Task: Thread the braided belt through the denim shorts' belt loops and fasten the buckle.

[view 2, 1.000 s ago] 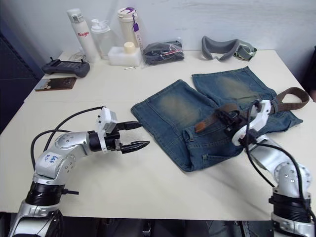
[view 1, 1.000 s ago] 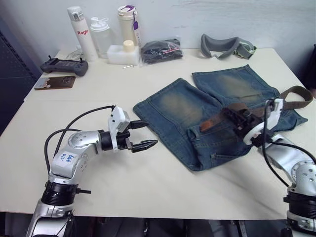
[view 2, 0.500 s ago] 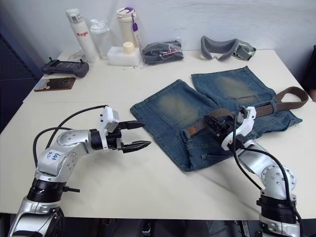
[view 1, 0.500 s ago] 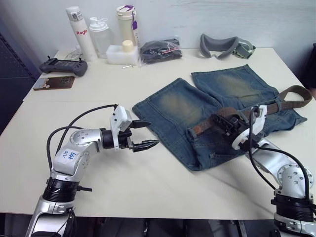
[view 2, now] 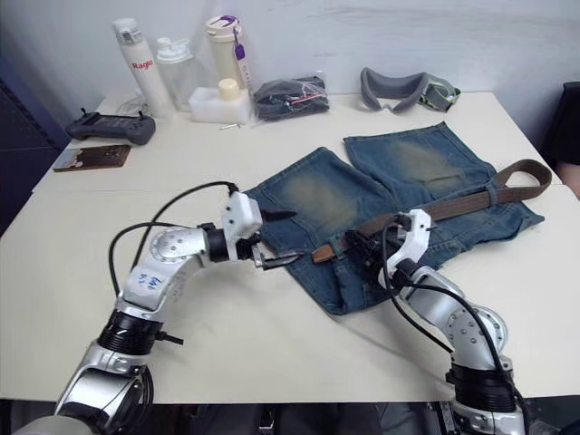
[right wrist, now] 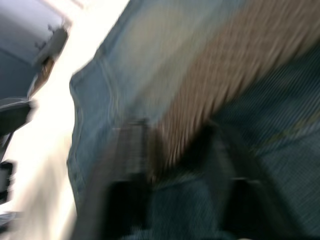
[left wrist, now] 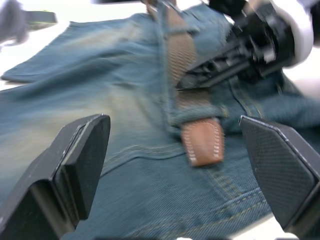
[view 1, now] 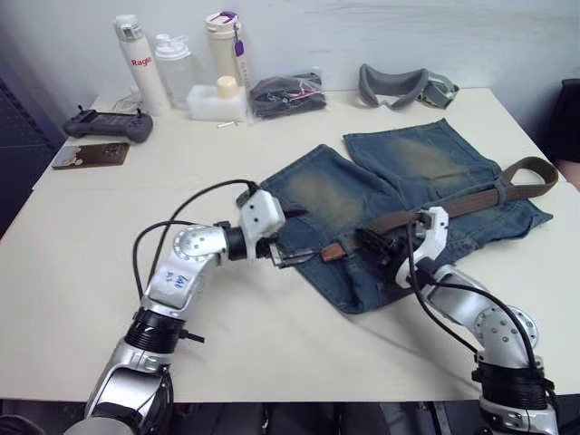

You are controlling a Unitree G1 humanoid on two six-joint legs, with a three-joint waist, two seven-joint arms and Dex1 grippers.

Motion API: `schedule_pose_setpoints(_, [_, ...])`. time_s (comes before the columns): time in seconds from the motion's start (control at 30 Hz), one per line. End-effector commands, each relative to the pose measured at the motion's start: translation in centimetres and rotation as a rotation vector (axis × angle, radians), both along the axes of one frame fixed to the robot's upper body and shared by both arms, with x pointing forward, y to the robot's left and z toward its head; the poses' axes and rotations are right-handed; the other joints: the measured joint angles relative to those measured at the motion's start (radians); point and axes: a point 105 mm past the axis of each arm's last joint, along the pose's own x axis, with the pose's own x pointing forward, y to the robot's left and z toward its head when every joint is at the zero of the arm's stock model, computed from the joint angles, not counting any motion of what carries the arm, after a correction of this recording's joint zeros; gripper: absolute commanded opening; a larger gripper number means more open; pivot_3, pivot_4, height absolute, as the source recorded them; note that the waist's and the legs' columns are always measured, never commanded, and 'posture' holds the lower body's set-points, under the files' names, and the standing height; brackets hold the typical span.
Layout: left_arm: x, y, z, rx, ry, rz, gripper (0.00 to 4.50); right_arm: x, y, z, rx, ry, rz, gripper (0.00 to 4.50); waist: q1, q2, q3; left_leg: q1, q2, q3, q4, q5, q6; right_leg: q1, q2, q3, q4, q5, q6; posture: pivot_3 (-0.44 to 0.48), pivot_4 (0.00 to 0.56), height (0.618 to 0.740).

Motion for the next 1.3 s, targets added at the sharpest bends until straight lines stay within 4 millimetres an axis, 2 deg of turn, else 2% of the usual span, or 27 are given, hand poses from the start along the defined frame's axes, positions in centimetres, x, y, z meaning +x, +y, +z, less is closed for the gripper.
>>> schedule_pose_setpoints(0.03, [0.8,-0.7,0.4,0.051,-0.1,0.015,4.5,-0.6,-1.3,0.7,-0.048,-0.015,-0.032,3.57,-0.001,0.0,0.0,0.0,0.0,0.0,0.0,0.0,0.0,0.0,0.0,0.0,0.0,0.0,0.0,0.0,0.15,0.627])
schedule_pose_setpoints(0.07, [1.0,-0.9,0.4,0.051,-0.108,0.019,4.5,-0.7,-1.9,0.8,-0.055,-0.01,-0.049,4.13,0.001,0.0,0.0,0.0,0.0,0.0,0.0,0.0,0.0,0.0,0.0,0.0,0.0,0.0,0.0,0.0,0.15,0.627])
schedule_pose_setpoints(0.1, [0.9,-1.2,0.2,0.071,-0.128,0.009,4.5,-0.9,-2.4,1.0,-0.06,-0.008,-0.054,4.44,0.004,0.0,0.0,0.0,-0.001,0.0,0.0,0.0,0.0,0.0,0.0,0.0,0.0,0.0,0.0,0.0,0.15,0.627])
schedule_pose_setpoints(0.2, [0.9,-1.8,-0.4,0.116,-0.173,-0.008,4.5,-1.7,-3.3,1.7,-0.07,-0.008,-0.049,4.44,0.022,0.0,0.0,-0.001,-0.004,-0.001,0.001,0.0,0.001,0.001,-0.002,0.001,-0.001,0.0,0.0,0.0,0.15,0.627])
schedule_pose_setpoints(0.37, [1.0,-3.3,0.0,0.093,-0.199,0.0,4.5,-2.5,-4.7,2.9,-0.107,-0.015,-0.064,4.44,0.023,0.0,0.0,-0.003,-0.006,-0.001,0.002,0.0,0.002,0.0,-0.003,0.002,-0.003,0.0,0.0,0.0,0.15,0.627])
schedule_pose_setpoints(0.5, [0.8,-4.2,-0.4,0.146,-0.267,-0.022,4.5,-2.7,-5.7,4.0,-0.137,-0.032,-0.093,4.44,0.023,0.0,0.0,-0.004,-0.006,-0.001,0.002,0.0,0.002,0.0,-0.004,0.002,-0.003,0.0,0.0,0.0,0.15,0.627])
schedule_pose_setpoints(1.0, [-0.6,-6.1,-0.9,0.13,-0.239,-0.116,4.5,-2.9,-6.3,4.6,-0.149,-0.034,-0.142,4.44,0.023,0.0,0.0,-0.004,-0.006,-0.001,0.001,0.001,0.003,0.001,-0.003,0.0,-0.004,0.0,0.0,0.0,0.15,0.627])
schedule_pose_setpoints(1.1, [-0.4,-6.0,-1.3,0.154,-0.24,-0.101,4.5,-3.0,-6.3,4.5,-0.148,-0.032,-0.147,4.44,0.022,0.0,0.0,-0.004,-0.005,-0.001,0.001,0.001,0.003,0.001,-0.003,0.0,-0.004,0.0,0.0,0.0,0.15,0.627])
schedule_pose_setpoints(1.3, [1.5,-4.8,-1.0,0.177,-0.268,0.027,4.5,-3.1,-6.3,4.6,-0.152,-0.031,-0.151,4.44,0.024,0.0,0.0,-0.004,-0.006,-0.001,0.001,0.001,0.003,0.001,-0.003,0.0,-0.004,0.0,0.001,0.0,0.15,0.627])
